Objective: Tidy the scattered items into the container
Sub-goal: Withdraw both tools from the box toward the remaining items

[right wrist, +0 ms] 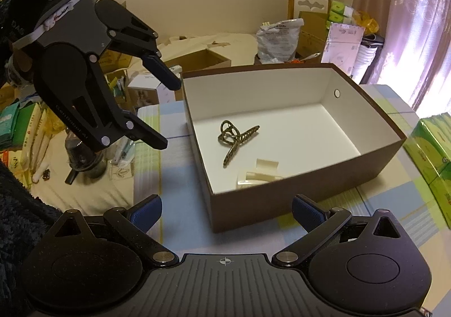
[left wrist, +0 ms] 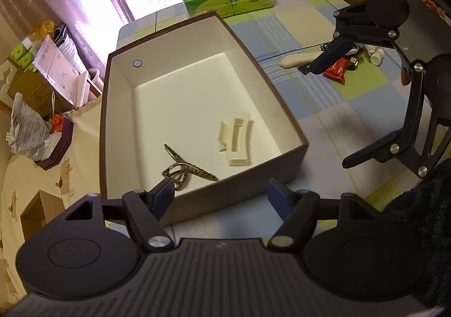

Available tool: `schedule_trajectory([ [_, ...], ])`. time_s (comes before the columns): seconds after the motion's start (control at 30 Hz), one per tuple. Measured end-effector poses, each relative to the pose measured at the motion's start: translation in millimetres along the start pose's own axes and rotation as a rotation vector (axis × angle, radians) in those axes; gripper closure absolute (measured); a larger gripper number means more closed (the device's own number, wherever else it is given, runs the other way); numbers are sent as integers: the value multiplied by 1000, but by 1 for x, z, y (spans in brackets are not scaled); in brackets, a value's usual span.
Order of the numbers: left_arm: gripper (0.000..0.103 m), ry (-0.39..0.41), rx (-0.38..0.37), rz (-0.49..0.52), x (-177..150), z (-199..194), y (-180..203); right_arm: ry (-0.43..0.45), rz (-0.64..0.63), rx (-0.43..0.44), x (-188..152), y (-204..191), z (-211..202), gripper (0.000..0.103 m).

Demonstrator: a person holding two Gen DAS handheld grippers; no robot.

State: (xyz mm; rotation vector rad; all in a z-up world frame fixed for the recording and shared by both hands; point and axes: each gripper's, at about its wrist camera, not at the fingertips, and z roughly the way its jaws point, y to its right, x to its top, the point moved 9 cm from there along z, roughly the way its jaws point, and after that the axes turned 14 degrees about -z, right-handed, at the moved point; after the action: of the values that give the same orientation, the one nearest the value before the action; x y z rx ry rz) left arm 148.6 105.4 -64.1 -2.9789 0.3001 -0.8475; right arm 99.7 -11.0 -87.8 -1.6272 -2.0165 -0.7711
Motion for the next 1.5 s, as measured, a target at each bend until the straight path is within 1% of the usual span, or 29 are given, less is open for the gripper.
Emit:
schedule_trajectory([
  [0.2, 33, 3, 5, -42, -3, -5, 22, 6, 34, -9, -20, 0, -17, 0],
  [0.33, 33, 5, -2, -69, -4, -6, 40, 0, 78, -26, -39, 0, -31, 0],
  [0.57, 33, 16, -70, -83, -1, -3, 85, -22, 162, -71, -77, 4, -62, 0],
  [0.77, 34, 31, -129, -83, 10, 5, 120, -51, 249, -143, -113, 19, -87, 0],
  [1.07, 35, 51, -180, -51, 37, 29, 162, -102, 382, -268, -166, 50, -119, 0],
  [1.23, 37, 46, -204, -55, 51, 48, 179, -127, 452, -318, -194, 67, -132, 0],
  [1.5, 39, 28, -251, -17, 64, 78, 208, -158, 540, -376, -236, 86, -142, 0],
])
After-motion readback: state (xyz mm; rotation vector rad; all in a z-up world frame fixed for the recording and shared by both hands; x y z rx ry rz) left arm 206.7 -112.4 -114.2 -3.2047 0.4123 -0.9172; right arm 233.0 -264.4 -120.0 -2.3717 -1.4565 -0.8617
